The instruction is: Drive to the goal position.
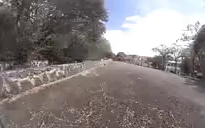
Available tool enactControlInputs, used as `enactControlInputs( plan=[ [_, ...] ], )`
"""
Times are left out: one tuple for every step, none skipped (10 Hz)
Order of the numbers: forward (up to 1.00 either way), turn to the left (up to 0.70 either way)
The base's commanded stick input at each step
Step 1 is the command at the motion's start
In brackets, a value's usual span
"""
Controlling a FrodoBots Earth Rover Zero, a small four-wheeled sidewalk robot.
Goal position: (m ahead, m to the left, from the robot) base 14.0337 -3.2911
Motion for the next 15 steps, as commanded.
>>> enactControlInputs(
  plan=[
    [0.85,-0.17],
    [0.85,-0.32],
    [0.85,-0.19],
    [0.85,-0.06],
    [0.85,0.01],
    [0.85,0.01],
    [0.85,0.01],
    [0.85,0.01],
    [0.85,0.01],
    [0.85,0.01],
    [0.85,0.01],
    [0.85,0.01],
    [0.85,0.01],
    [0.85,0.01],
    [0.85,0.01]
  ],
)
